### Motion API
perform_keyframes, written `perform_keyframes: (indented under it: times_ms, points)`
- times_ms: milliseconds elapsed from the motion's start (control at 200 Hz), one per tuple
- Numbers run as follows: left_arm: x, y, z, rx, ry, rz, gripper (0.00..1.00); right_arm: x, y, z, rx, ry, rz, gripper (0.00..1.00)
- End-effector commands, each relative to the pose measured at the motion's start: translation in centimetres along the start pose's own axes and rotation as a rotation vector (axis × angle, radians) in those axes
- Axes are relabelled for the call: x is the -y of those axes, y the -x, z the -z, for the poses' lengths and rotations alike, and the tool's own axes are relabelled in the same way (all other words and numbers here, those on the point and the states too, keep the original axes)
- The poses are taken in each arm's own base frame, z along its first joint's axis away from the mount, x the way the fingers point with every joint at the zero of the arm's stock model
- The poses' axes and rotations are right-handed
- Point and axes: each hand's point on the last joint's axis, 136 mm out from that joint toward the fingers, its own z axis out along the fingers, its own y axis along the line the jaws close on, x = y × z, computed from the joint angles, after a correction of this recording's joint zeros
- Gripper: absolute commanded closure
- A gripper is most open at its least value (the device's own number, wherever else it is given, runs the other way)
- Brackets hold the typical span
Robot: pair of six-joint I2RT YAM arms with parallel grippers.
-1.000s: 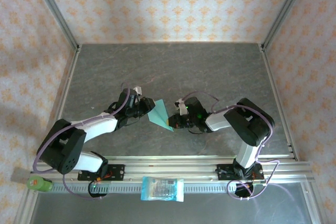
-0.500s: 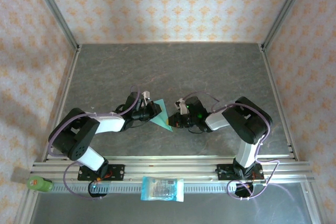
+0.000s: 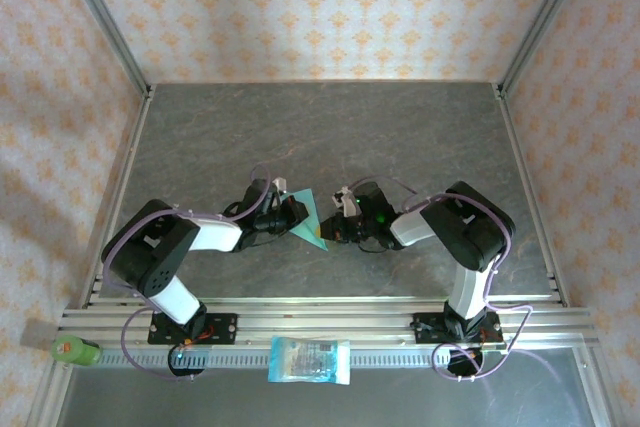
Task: Fold a paper plane with a square sheet of paper (pick it up from the middle)
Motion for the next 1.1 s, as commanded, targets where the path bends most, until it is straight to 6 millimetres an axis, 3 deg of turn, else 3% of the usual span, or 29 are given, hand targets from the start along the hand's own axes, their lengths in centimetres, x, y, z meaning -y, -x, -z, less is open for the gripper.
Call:
perform_keyframes:
  times_ms: [0, 1096]
  points:
    - [-1.0, 0.5, -0.3, 0.036, 0.049, 0.022, 0.92, 1.8, -2.4, -0.8, -0.071, -0.046, -0.063, 0.98]
    - [-0.1, 0.3, -1.3, 0.012, 0.039, -0.011, 0.92, 3.4, -3.3, -0.9, -0.077, -0.090, -0.133, 1.00]
